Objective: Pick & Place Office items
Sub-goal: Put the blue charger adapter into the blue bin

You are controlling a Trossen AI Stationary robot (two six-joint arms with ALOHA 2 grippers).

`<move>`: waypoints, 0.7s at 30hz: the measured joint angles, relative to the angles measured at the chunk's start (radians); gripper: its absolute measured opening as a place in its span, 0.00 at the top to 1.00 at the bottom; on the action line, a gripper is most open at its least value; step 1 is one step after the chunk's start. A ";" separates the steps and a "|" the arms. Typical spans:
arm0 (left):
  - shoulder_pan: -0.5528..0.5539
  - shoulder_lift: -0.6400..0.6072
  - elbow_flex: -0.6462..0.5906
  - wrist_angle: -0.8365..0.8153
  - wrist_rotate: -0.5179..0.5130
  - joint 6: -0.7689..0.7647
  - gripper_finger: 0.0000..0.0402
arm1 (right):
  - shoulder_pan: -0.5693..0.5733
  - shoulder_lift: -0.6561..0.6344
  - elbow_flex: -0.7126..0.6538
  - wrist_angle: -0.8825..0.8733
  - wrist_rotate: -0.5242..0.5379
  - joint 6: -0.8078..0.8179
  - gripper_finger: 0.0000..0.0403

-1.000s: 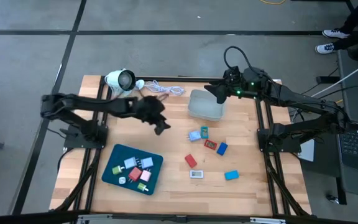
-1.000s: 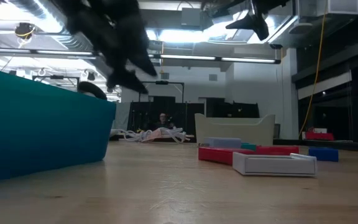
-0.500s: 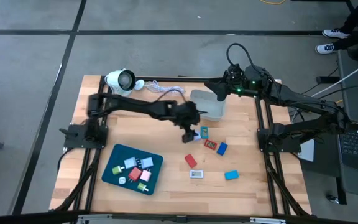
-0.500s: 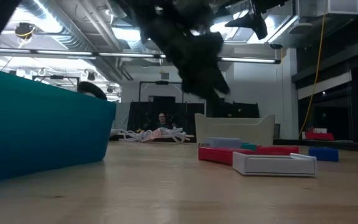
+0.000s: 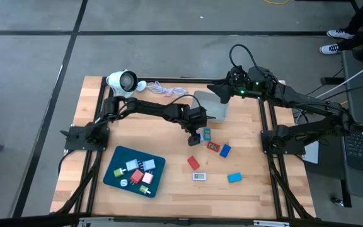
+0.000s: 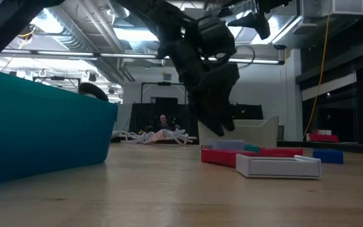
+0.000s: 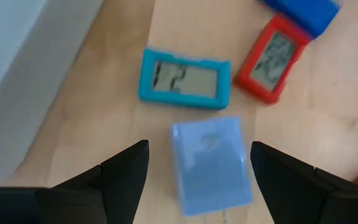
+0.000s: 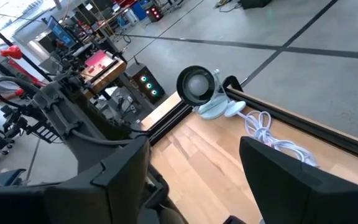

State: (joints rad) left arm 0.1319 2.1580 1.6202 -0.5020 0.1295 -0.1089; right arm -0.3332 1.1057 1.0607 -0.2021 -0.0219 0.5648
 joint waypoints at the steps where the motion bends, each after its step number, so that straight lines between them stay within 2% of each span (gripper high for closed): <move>1: 0.002 0.002 -0.002 -0.017 0.000 0.000 0.31 | 0.000 0.000 0.000 0.000 0.000 0.000 0.36; 7: 0.008 0.030 0.000 0.018 0.017 -0.005 0.31 | 0.000 0.000 0.000 0.000 0.001 -0.021 0.36; 12: -0.005 0.055 0.000 0.069 0.072 -0.060 0.27 | 0.000 0.000 0.000 0.000 0.003 -0.024 0.36; 21: -0.035 0.063 -0.003 0.048 0.127 -0.117 0.24 | -0.026 0.000 0.000 0.000 0.003 -0.031 0.36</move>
State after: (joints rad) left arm 0.0971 2.2208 1.6176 -0.4542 0.2568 -0.2255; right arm -0.3595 1.1061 1.0607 -0.2020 -0.0191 0.5342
